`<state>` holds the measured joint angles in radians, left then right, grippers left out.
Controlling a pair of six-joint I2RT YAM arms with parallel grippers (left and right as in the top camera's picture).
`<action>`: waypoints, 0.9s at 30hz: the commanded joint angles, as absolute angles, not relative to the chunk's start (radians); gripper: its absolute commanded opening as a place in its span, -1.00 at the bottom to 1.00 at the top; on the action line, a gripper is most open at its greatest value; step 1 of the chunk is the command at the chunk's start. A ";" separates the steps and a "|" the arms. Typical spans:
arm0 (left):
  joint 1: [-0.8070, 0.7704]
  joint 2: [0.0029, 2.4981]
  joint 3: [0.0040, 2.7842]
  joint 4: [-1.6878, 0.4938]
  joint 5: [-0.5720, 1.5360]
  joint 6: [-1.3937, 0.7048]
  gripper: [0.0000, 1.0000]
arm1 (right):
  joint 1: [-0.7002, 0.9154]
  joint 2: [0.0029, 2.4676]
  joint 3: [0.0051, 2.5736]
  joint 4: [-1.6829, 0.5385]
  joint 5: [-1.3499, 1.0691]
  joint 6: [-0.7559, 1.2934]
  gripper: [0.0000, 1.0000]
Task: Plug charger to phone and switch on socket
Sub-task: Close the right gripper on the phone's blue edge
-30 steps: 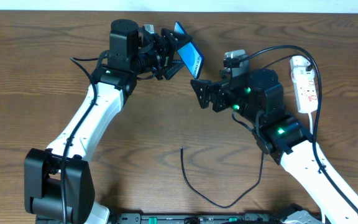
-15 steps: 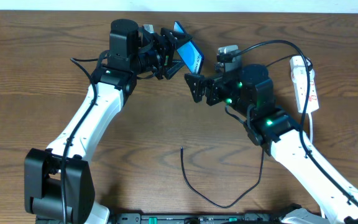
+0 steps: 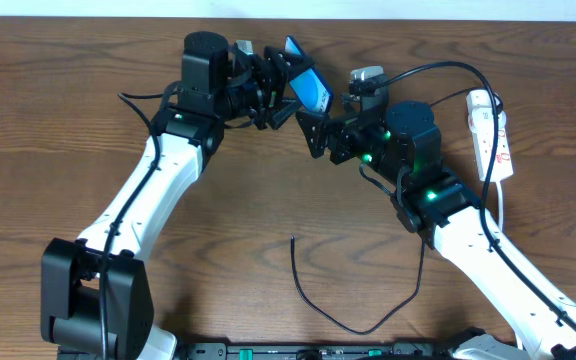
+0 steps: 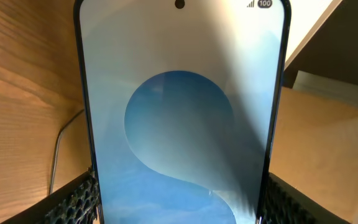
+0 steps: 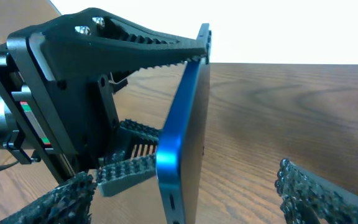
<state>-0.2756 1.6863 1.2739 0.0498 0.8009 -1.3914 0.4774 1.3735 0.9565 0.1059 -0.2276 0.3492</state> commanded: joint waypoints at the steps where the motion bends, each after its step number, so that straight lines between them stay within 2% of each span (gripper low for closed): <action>1: -0.283 1.666 1.297 0.062 0.803 -1.397 -0.86 | 0.486 1.378 0.968 0.109 -0.215 0.351 0.82; 10: -0.303 1.666 1.297 0.063 0.803 -1.397 -0.85 | 0.486 1.380 0.968 0.110 -0.185 0.352 0.68; 19: -0.321 1.666 1.297 0.062 0.803 -1.397 -0.85 | 0.486 1.380 0.968 0.113 -0.181 0.352 0.68; 27: -0.327 1.666 1.297 0.062 0.803 -1.397 -0.85 | 0.486 1.381 0.968 0.112 -0.170 0.351 0.54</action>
